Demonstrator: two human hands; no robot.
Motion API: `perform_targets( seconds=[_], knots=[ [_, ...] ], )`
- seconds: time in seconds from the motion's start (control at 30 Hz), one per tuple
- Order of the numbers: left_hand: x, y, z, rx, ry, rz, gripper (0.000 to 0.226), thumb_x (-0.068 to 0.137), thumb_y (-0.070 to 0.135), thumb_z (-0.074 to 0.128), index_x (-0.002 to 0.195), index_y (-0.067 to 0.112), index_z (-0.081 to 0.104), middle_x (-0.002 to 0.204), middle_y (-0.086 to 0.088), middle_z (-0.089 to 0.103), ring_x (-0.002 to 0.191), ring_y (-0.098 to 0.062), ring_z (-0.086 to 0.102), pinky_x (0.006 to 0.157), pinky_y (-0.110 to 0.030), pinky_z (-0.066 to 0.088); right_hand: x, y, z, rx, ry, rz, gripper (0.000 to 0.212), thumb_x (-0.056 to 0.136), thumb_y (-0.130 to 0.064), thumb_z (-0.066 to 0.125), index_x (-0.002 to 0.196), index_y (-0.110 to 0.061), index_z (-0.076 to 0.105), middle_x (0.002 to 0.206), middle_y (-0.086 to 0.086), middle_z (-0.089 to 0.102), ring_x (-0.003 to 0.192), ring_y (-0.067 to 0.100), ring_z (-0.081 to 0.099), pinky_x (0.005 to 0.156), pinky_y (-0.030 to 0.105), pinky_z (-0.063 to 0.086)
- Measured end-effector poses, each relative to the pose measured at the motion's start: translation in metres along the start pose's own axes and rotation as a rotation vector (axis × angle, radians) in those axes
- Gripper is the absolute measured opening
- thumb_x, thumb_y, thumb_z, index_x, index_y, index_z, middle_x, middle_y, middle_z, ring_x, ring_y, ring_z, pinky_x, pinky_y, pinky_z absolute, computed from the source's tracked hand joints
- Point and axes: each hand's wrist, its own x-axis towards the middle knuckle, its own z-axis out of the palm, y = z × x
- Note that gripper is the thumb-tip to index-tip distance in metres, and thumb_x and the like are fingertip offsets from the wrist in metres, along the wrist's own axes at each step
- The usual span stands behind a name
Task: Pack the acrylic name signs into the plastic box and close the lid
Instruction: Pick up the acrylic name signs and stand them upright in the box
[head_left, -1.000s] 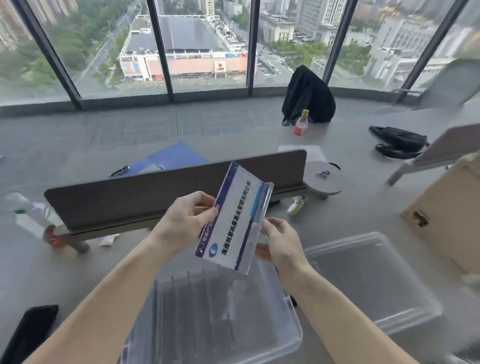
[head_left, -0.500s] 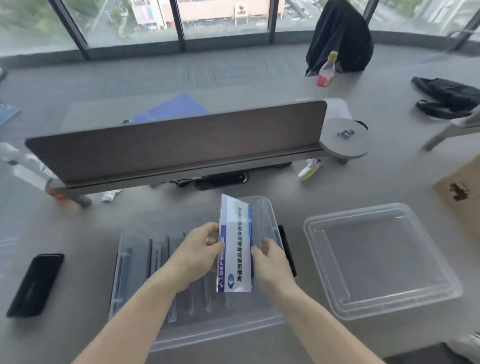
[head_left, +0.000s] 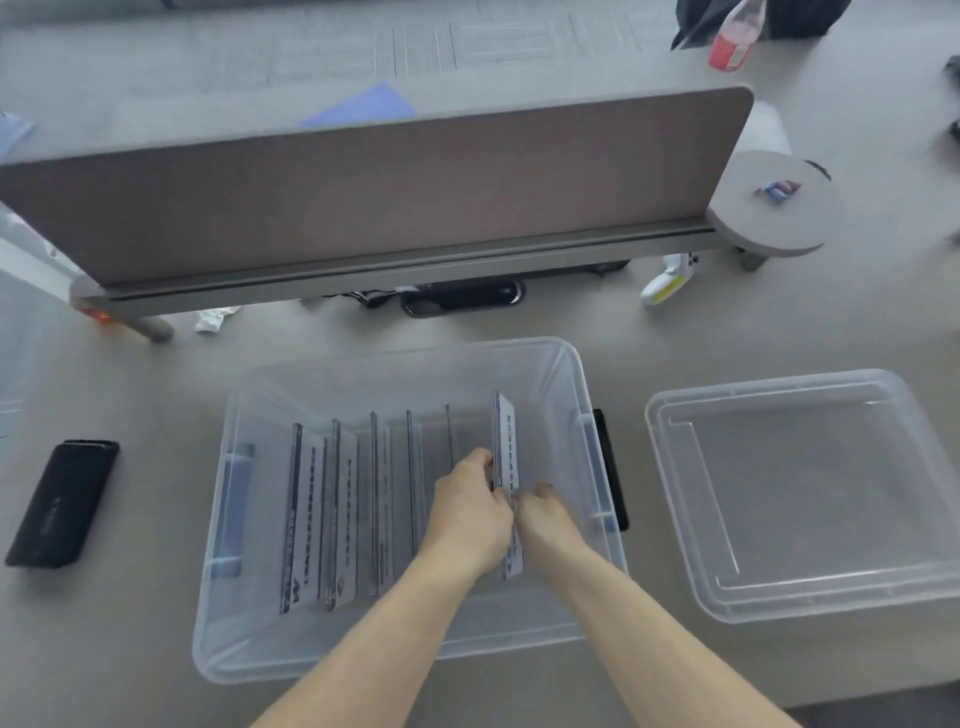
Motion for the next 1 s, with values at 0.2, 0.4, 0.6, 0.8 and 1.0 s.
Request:
perform_targets(
  seconds=[0.2,0.4,0.6,0.8,1.0],
  knots=[
    [0.009,-0.005,0.011,0.034,0.031,-0.063,0.049,0.104,0.009,0.048,0.152,0.016,0.044,0.134,-0.010,0.064,0.108,-0.021,0.062,0.083,-0.021,0.040,0.027,0.002,0.007,0.035,-0.052,0.113,0.048,0.095,-0.022,0.036,0.142,-0.016,0.047,0.143,0.010,0.055,0.112,0.030,0.060,0.087,0.035,0.052],
    [0.016,-0.009,0.019,0.071,0.031,-0.054,0.053,0.104,0.008,0.046,0.155,0.016,0.039,0.142,-0.012,0.060,0.128,-0.026,0.060,0.085,-0.022,0.041,0.043,0.005,0.012,0.017,-0.057,0.101,0.015,0.087,-0.023,0.034,0.073,-0.028,0.040,0.101,0.004,0.047,0.089,0.021,0.046,0.076,0.032,0.039],
    [0.022,-0.019,0.022,0.068,0.053,-0.032,0.053,0.103,0.013,0.050,0.155,0.018,0.040,0.143,-0.013,0.059,0.126,-0.026,0.063,0.086,-0.023,0.045,0.040,0.007,0.011,-0.016,-0.049,0.035,0.028,0.094,-0.014,0.032,0.070,-0.017,0.046,0.078,0.007,0.053,0.066,0.021,0.051,0.056,0.029,0.036],
    [0.017,-0.025,0.019,0.049,0.079,-0.011,0.052,0.105,0.014,0.050,0.156,0.016,0.040,0.144,-0.010,0.059,0.129,-0.023,0.060,0.082,-0.011,0.039,0.039,0.011,0.013,0.024,-0.093,0.026,0.024,0.099,-0.022,0.030,0.095,-0.025,0.053,0.091,0.001,0.056,0.072,0.014,0.052,0.058,0.027,0.039],
    [0.017,-0.030,0.021,0.041,0.071,-0.021,0.052,0.106,0.016,0.047,0.157,0.019,0.038,0.146,-0.008,0.057,0.125,-0.022,0.061,0.041,-0.003,0.033,0.033,0.011,0.010,0.005,-0.113,0.026,0.042,0.102,-0.020,0.028,0.134,-0.007,0.053,0.113,0.012,0.063,0.108,0.031,0.063,0.097,0.042,0.049]
  ],
)
